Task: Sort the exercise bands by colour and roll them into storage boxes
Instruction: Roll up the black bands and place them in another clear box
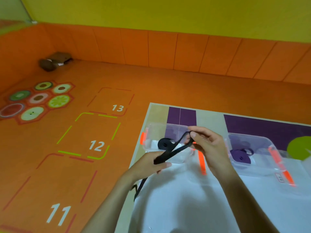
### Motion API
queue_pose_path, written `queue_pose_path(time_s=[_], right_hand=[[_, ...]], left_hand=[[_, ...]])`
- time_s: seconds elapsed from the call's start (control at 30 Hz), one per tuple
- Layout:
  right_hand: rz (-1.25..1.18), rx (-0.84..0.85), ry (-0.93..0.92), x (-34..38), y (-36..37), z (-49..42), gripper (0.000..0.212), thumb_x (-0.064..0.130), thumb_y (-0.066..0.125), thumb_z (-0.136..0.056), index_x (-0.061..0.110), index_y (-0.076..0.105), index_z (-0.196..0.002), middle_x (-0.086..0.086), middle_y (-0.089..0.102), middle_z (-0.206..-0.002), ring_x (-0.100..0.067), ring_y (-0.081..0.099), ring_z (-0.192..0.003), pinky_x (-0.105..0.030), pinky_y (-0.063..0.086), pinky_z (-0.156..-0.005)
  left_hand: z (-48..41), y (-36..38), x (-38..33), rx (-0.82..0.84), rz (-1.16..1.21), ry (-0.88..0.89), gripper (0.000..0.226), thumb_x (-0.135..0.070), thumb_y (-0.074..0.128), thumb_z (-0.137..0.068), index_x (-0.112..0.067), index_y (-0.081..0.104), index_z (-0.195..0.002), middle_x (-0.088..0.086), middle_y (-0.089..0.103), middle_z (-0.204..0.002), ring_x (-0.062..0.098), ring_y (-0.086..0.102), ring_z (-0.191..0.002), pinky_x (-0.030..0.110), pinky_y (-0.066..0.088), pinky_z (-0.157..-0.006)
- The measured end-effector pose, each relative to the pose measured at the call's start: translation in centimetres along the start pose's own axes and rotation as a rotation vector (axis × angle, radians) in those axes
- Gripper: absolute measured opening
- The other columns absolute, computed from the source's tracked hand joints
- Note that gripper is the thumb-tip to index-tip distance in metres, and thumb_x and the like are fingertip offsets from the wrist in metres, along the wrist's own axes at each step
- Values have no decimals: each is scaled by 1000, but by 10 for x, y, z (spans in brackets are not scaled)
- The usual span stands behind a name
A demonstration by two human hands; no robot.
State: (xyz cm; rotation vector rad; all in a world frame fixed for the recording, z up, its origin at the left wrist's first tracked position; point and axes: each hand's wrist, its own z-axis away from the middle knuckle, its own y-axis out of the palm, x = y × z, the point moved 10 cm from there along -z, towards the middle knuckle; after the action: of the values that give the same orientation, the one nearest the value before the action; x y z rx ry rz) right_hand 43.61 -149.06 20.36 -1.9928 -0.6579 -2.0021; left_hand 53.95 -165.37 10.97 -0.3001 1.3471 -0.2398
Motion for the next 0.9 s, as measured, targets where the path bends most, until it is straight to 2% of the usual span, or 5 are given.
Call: queue_pose_path(time_s=[0.13, 0.27, 0.6, 0.7, 0.9], right_hand=[[-32, -151, 111, -25, -33, 1, 23, 11, 57, -105, 13, 77, -116, -25, 71, -101, -31, 73, -99, -45, 59, -100], [25, -197, 140, -36, -44, -1, 31, 10, 50, -106, 17, 79, -111, -26, 67, -104, -37, 70, -107, -39, 63, -89], [-25, 87, 61, -1, -27, -6, 48, -1, 77, -84, 15, 72, -129, -8, 72, -99, -20, 71, -96, -31, 60, -92], [143, 16, -14, 16, -33, -10, 34, -3, 78, -86, 14, 77, -115, -7, 75, -89, -27, 75, -87, -34, 64, -81], [243, -80, -100, 34, -39, -16, 18, 6, 80, -88, 14, 78, -105, -6, 78, -93, -28, 78, -86, -41, 66, -78]], left_hand=[[6, -14, -18, -62, -67, 90, 24, -40, 69, -101, -48, 56, -82, -15, 42, -70, 8, 41, -64, 28, 31, -61], [6, -16, -41, -78, -245, 125, 14, -47, 68, -100, -50, 55, -100, -14, 52, -69, 6, 46, -61, 29, 35, -59], [8, -46, -86, -231, -125, 227, 8, -21, 69, -102, -22, 77, -104, -29, 64, -72, -5, 55, -66, 20, 39, -62], [7, -55, -85, -263, -112, 224, 11, -25, 75, -98, -29, 77, -108, -23, 70, -83, -1, 61, -74, 36, 48, -82], [4, -61, -92, -266, -13, 232, 11, -36, 74, -97, -34, 77, -107, -18, 67, -79, 2, 55, -69, 18, 40, -66]])
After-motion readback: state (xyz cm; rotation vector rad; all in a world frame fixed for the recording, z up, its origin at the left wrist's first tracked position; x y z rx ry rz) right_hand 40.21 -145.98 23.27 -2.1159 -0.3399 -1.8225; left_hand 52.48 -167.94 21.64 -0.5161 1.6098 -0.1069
